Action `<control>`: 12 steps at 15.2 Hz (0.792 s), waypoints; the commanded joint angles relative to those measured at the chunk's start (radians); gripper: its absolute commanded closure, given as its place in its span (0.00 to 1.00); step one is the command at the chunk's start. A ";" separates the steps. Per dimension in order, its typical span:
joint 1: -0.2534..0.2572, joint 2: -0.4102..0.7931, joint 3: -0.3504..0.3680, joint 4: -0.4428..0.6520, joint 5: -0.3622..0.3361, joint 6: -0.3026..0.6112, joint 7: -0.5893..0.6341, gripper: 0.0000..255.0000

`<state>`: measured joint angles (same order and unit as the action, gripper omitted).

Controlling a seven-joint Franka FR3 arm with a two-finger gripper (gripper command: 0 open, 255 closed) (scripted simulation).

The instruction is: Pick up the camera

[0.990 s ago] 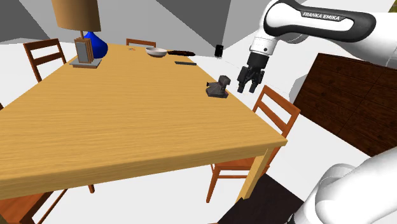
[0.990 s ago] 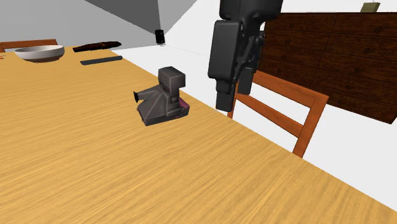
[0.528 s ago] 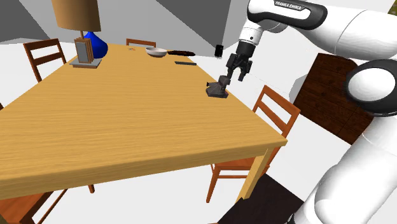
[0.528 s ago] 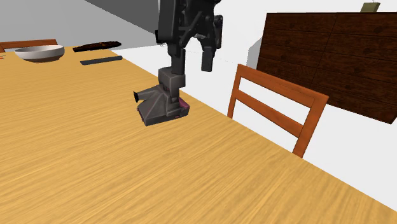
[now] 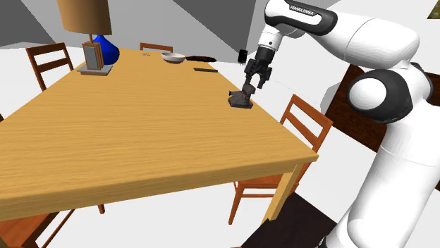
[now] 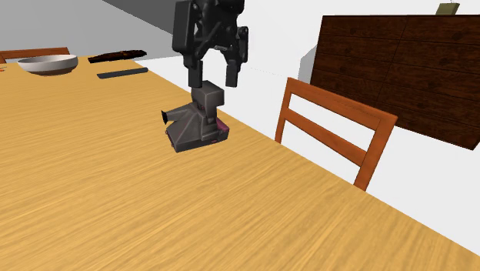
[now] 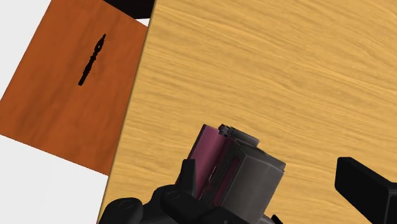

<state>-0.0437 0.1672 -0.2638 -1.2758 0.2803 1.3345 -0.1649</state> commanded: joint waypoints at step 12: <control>0.009 -0.026 0.003 -0.084 -0.009 0.059 -0.007 1.00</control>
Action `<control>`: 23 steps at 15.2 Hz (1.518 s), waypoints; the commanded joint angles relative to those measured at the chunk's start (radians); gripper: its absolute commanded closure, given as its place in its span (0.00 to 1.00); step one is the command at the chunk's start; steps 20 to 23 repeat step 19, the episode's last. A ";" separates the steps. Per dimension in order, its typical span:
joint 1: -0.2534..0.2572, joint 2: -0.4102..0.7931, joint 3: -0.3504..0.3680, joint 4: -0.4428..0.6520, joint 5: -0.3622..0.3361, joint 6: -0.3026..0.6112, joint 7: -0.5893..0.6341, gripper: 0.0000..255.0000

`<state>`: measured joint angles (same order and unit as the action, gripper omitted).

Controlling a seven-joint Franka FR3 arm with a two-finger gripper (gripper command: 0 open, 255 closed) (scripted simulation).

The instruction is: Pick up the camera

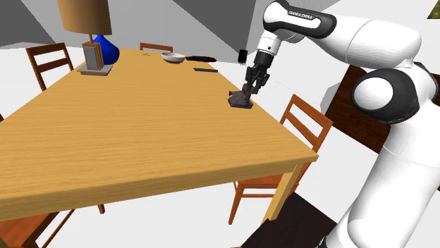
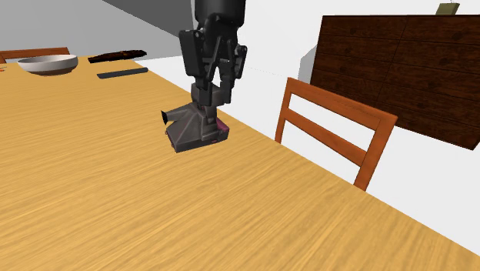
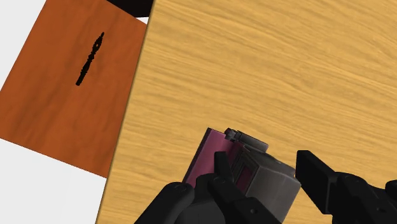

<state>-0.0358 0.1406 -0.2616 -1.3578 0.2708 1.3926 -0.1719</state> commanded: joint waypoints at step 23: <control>-0.062 0.173 -0.008 0.461 0.073 -0.293 0.044 1.00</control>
